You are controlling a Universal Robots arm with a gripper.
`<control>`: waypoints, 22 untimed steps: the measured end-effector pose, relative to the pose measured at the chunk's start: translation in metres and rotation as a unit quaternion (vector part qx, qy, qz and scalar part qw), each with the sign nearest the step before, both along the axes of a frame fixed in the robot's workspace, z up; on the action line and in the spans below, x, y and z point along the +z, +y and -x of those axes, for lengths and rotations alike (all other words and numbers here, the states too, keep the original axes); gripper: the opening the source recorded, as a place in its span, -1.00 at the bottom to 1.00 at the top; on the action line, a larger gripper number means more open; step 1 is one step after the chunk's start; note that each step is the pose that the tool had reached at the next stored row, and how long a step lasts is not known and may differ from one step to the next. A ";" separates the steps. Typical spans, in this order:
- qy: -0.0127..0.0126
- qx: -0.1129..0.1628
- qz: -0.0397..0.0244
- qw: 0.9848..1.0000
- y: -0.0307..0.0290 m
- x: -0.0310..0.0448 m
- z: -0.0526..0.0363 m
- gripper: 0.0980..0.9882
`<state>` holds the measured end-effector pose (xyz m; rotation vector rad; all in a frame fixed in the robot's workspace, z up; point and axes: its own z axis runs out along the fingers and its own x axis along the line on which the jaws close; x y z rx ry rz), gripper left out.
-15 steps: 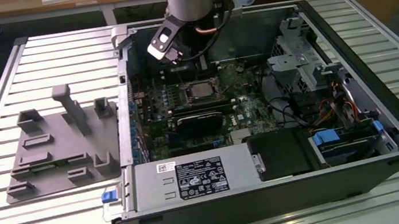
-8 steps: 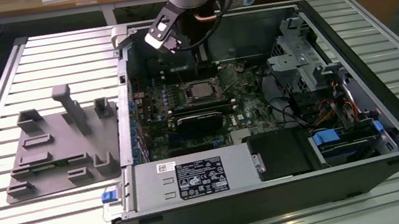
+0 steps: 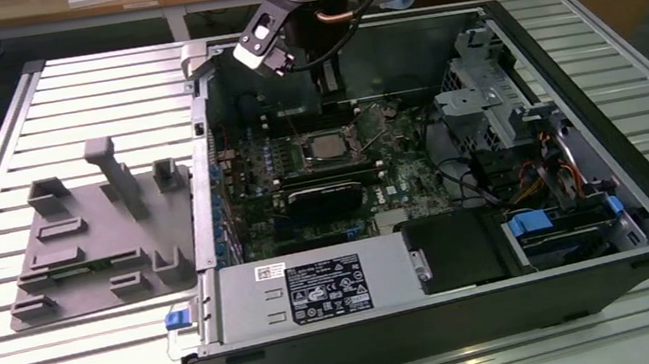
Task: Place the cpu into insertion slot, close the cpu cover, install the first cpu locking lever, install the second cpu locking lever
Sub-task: 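Place the cpu into insertion slot, then close the cpu cover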
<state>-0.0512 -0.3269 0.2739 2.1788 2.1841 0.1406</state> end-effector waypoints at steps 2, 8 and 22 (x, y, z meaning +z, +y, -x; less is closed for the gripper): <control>0.000 0.000 0.000 1.000 0.0000 0.0001 0.0000 -0.98; 0.000 0.000 0.000 1.000 0.0000 0.0001 0.0000 -0.98; 0.000 -0.001 0.000 1.000 0.0000 0.0001 -0.0209 -0.98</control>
